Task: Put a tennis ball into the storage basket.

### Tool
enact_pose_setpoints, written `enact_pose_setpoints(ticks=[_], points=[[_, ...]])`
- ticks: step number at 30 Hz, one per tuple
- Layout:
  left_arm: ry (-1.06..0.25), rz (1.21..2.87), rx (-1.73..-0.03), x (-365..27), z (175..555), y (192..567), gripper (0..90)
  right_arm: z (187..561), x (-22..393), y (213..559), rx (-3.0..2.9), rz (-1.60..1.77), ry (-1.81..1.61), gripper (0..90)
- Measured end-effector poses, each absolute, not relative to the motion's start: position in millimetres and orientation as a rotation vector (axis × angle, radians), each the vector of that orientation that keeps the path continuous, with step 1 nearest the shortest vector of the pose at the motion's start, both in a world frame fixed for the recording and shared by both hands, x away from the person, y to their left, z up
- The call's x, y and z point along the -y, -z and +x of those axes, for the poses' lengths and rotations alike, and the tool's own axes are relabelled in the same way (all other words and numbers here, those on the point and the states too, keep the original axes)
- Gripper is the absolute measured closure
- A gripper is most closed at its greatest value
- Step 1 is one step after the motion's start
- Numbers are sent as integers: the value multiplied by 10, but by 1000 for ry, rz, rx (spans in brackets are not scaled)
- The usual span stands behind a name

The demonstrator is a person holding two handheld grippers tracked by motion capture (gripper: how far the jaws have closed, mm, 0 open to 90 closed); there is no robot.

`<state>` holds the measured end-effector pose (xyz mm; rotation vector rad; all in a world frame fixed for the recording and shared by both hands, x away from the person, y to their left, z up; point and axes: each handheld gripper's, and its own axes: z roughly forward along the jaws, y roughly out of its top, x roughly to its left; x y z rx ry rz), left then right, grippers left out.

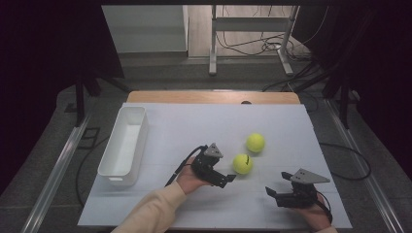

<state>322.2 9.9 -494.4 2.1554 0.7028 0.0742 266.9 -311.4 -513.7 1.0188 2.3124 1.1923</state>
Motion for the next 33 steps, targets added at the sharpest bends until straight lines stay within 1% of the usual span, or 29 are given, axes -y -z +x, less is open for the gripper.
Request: enact_pose_setpoints(ticks=[33], points=[[-41,2169,-688,211,3405,4987,65,2669,3121,5140,-2315,1020,-1180,148]])
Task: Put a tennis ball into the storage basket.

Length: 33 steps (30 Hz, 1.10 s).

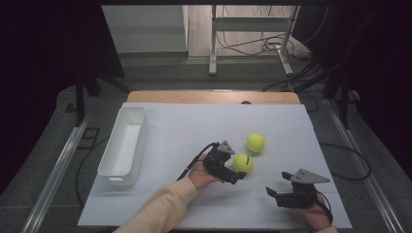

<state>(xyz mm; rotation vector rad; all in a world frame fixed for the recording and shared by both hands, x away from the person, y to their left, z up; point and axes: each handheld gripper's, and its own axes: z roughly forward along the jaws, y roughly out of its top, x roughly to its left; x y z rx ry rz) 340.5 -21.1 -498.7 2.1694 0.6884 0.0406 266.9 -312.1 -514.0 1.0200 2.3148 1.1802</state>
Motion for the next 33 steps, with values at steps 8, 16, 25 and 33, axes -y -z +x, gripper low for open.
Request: enact_pose_setpoints(ticks=[8,16,25,33], points=[[-33,2180,-690,274,3472,5025,65,2668,3123,5142,-2316,1020,-1178,148],[-31,2196,-684,337,3521,5075,65,2669,3123,5145,-2314,1018,-1175,148],[-12,2212,-686,441,3584,5149,65,2670,3123,5149,-2314,1017,-1170,148],[-30,2227,-677,484,3596,5206,118,2673,3126,5153,-2315,1018,-1161,149]])
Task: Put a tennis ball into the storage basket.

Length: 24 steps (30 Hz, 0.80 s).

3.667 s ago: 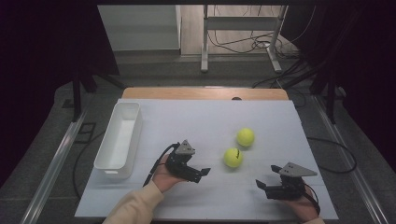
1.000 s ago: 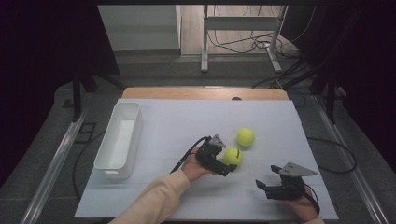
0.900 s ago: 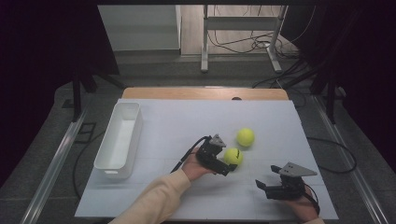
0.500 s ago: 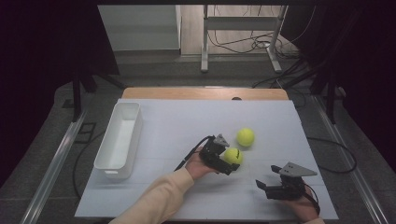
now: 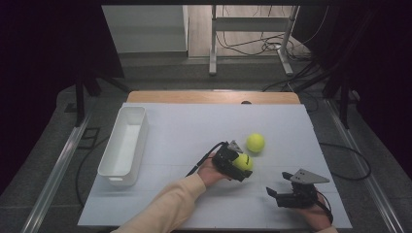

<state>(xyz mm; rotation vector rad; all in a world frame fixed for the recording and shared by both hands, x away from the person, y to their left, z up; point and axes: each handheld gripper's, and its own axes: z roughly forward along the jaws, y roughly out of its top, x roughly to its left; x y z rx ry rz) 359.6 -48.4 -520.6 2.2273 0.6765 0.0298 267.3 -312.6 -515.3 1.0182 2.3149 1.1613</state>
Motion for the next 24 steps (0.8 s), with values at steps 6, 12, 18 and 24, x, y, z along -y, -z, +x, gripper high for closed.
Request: enact_pose_setpoints(ticks=[6,12,18,24], points=[[-66,2244,-650,454,3591,5193,254,2672,3128,5152,-2312,1017,-1156,149],[-79,2241,-650,430,3580,5162,254,2665,3131,5141,-2305,1006,-1155,149],[-68,2220,-664,376,3586,5113,254,2665,3130,5143,-2305,1006,-1150,149],[-66,2216,-660,322,3566,5065,254,2665,3128,5145,-2305,1006,-1149,149]])
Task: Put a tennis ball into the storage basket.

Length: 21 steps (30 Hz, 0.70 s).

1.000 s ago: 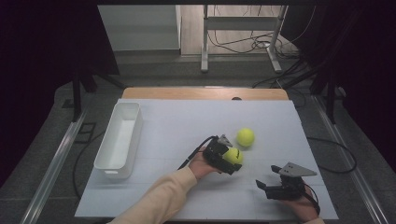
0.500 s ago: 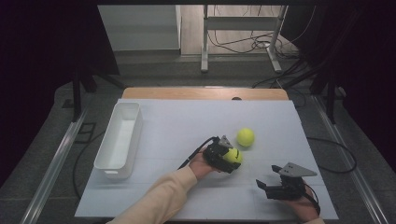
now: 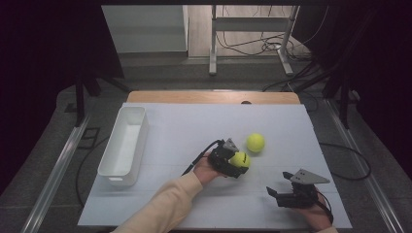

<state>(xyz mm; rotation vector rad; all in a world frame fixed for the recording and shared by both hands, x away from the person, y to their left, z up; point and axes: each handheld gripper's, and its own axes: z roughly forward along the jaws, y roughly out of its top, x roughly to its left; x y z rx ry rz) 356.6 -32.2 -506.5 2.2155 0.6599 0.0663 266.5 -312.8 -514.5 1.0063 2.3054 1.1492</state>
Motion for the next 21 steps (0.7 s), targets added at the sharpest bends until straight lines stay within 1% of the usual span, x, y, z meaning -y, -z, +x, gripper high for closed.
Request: enact_pose_setpoints(ticks=[21], points=[[-90,2163,-659,167,3485,4901,254,2661,3131,5141,-2303,1006,-1154,149]])
